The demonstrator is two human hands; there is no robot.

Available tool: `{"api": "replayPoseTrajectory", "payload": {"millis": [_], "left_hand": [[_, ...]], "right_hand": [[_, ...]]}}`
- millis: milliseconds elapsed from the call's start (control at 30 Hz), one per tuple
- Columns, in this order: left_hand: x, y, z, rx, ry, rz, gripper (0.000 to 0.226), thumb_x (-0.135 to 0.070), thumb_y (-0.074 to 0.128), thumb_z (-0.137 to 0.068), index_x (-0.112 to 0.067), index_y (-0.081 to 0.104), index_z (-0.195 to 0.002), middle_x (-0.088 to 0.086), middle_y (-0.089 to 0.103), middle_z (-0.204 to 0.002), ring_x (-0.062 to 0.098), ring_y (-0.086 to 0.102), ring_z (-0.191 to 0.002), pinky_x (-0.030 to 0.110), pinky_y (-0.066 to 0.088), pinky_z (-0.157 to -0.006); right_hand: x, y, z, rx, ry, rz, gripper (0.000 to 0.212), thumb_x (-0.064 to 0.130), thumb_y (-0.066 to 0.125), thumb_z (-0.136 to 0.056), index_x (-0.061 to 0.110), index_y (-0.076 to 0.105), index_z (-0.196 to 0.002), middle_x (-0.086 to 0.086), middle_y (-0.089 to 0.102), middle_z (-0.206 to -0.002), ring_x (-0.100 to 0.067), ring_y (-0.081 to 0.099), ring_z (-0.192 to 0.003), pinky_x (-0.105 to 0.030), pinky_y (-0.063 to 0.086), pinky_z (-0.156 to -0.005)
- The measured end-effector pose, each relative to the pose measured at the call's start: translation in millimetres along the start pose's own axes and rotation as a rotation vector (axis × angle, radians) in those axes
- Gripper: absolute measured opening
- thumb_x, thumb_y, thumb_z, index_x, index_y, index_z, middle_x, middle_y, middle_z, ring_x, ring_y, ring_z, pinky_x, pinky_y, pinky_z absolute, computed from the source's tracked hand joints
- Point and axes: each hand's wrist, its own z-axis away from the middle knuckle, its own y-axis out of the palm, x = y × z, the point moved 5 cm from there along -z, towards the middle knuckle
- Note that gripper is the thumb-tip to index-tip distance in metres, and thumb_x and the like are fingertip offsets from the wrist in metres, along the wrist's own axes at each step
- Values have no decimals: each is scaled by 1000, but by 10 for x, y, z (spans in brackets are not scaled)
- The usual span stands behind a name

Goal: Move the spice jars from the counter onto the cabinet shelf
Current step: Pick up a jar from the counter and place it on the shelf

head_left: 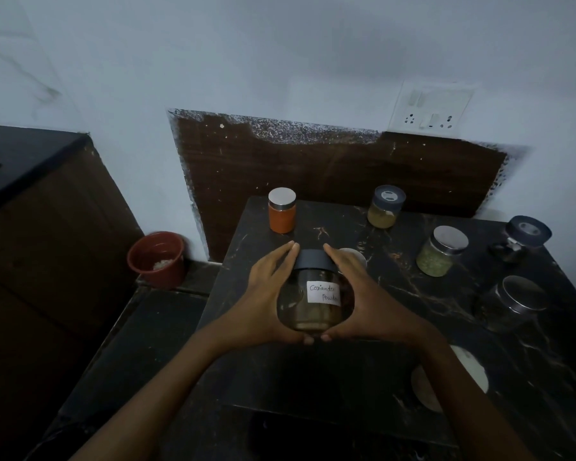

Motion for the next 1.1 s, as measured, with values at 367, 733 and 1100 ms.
{"api": "replayPoseTrajectory", "payload": {"millis": [367,733,1100], "left_hand": [[52,-92,100,-41,-10,194,120,-49,80,-52,-51,-4,-136,-28,4,-145,-3,17,-136,31,32,-111],[-27,-366,39,-65,102,105,118,-28,87,-59,-36,3,-142,-7,11,-151,1,19,-134,11,33,-103],[-440,-1107,-595,-213,243,-11,123,-34,88,-57,-26,5,-149,-15,9,-150,-2,17,-136,6,29,-104]], "right_hand": [[73,-42,61,8,34,11,126,25,86,-59,41,-5,-143,13,1,-153,-7,16,-136,-22,30,-103],[385,-40,42,-170,4,178,129,29,88,-55,35,-3,-146,18,6,-148,-13,21,-135,-30,37,-105],[870,-900,-283,-334,-166,314,126,30,87,-57,32,0,-148,20,7,-146,4,20,-125,3,25,-86]]}}
